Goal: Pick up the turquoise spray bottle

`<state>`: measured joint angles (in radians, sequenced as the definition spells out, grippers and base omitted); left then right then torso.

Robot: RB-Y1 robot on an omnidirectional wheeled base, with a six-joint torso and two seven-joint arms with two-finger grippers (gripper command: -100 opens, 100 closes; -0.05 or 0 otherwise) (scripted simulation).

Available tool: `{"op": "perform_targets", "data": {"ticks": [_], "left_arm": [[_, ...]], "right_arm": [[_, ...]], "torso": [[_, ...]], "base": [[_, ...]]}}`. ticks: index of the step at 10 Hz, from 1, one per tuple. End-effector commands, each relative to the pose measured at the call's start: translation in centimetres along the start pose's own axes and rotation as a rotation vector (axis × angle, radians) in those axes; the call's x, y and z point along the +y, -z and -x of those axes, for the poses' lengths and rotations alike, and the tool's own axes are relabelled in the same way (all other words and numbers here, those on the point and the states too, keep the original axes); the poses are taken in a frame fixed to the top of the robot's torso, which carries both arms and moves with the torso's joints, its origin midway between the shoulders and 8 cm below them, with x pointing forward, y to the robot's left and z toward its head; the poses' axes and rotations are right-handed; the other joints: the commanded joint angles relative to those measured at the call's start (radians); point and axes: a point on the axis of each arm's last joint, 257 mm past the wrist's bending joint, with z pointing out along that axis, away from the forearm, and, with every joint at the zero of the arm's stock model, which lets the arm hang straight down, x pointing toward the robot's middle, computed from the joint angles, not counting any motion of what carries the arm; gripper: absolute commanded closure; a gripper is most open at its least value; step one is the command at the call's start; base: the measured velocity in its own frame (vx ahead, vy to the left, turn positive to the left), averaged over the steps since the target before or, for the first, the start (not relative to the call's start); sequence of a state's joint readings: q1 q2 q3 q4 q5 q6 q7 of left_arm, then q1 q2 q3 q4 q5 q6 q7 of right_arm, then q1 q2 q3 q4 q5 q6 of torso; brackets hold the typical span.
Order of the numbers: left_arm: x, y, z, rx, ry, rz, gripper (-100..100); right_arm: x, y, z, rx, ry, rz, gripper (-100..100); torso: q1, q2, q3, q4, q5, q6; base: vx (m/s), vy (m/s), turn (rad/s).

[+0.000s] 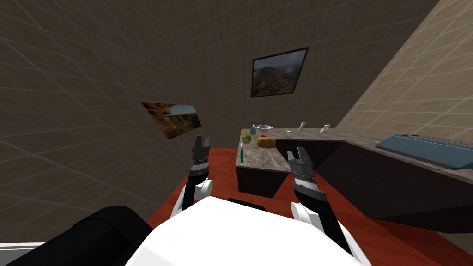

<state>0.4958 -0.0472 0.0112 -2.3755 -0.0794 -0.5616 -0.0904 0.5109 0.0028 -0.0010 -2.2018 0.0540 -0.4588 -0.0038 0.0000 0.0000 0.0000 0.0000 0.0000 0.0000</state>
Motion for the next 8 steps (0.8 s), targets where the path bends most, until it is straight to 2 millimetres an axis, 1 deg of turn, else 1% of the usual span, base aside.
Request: {"op": "perform_targets", "data": {"ticks": [1, 3, 5, 8], "left_arm": [[0.0, 0.0, 0.0, 0.000, 0.000, 0.000, 0], [0.0, 0.0, 0.0, 0.000, 0.000, 0.000, 0], [0.0, 0.0, 0.0, 0.000, 0.000, 0.000, 0], [0.0, 0.0, 0.0, 0.000, 0.000, 0.000, 0]], "right_arm": [[-0.3, 0.1, -0.3, 0.031, 0.027, -0.008, -100], [-0.9, 0.4, -0.7, 0.079, 0.077, -0.027, -100], [-1.8, 0.9, -1.0, 0.129, 0.140, -0.054, -100], [-3.6, 1.8, -1.2, 0.204, 0.249, -0.102, -100]], "torso": [[0.000, 0.000, 0.000, 0.000, 0.000, 0.000], [0.003, -0.001, 0.000, 0.000, 0.001, 0.000], [0.006, 0.000, 0.000, 0.000, 0.001, 0.000], [0.010, -0.002, -0.001, 0.000, 0.002, 0.000]], "base": [[0.007, 0.021, 0.012], [0.010, 0.070, 0.017], [0.011, 0.102, 0.019], [0.027, 0.142, 0.019]]}}
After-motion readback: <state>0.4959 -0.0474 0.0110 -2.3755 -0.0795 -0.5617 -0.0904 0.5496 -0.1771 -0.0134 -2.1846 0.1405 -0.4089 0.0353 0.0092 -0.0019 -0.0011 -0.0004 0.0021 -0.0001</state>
